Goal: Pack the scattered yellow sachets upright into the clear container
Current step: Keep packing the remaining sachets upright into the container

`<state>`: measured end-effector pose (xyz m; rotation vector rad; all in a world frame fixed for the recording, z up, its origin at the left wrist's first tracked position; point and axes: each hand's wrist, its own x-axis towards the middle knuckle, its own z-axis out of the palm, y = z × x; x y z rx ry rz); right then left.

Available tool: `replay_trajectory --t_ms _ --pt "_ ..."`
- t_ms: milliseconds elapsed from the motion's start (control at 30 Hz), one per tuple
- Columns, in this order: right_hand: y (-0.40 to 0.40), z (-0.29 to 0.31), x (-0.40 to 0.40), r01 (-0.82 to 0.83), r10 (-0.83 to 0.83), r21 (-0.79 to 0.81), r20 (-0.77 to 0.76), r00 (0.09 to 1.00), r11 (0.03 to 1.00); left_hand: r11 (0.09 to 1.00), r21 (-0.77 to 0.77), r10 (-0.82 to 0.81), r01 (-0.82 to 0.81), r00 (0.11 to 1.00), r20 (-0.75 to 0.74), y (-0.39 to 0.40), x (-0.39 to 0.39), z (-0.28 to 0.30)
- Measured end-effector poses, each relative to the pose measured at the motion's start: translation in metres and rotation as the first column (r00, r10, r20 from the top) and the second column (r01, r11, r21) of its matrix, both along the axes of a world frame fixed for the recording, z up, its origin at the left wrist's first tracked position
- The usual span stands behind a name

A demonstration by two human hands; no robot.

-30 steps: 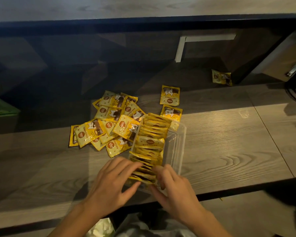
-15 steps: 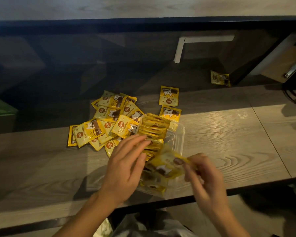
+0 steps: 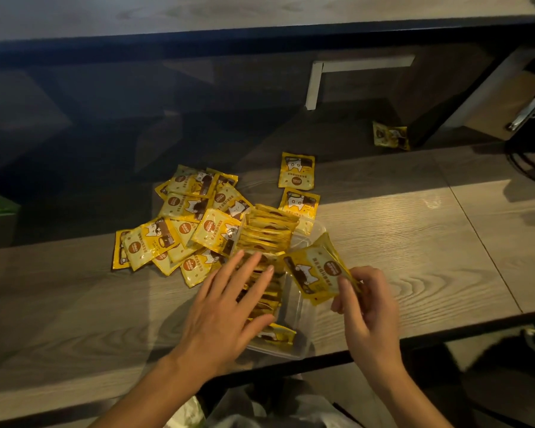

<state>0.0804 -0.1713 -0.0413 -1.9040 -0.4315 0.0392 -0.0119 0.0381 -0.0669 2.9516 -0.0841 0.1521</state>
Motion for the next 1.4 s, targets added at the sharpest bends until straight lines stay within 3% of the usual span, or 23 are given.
replay_trajectory --t_ms 133,233,300,467,733,1167,1400 --pt "0.000 0.001 0.000 0.002 -0.002 0.007 -0.029 1.000 1.000 0.995 -0.100 -0.009 0.019 0.994 0.106 0.012 -0.006 -0.005" --pt "0.002 0.001 0.000 -0.027 0.027 -0.010 -0.013 1.000 1.000 0.972 -0.201 -0.064 0.122 0.960 0.273 0.013 -0.008 -0.011" --pt "0.004 0.000 -0.001 -0.048 0.048 -0.025 -0.001 0.999 0.999 0.959 -0.203 -0.130 0.197 0.944 0.302 0.011 -0.011 -0.016" --pt "0.005 -0.002 -0.002 -0.072 0.073 -0.041 0.023 0.997 0.997 0.941 -0.190 -0.238 0.280 0.947 0.214 0.012 -0.014 -0.016" --pt "0.004 -0.004 -0.003 -0.096 0.097 -0.040 0.021 0.995 0.995 0.891 -0.360 -0.286 0.277 0.958 0.031 0.012 -0.026 -0.004" --pt "0.007 -0.003 -0.005 -0.086 0.088 -0.077 0.030 0.996 0.993 0.950 -0.203 -0.217 0.238 0.969 0.120 0.029 -0.026 0.003" --pt "0.011 0.001 -0.009 -0.069 0.071 -0.055 0.030 0.997 0.996 0.984 -0.017 -0.175 0.175 0.985 0.014 0.042 -0.024 0.010"
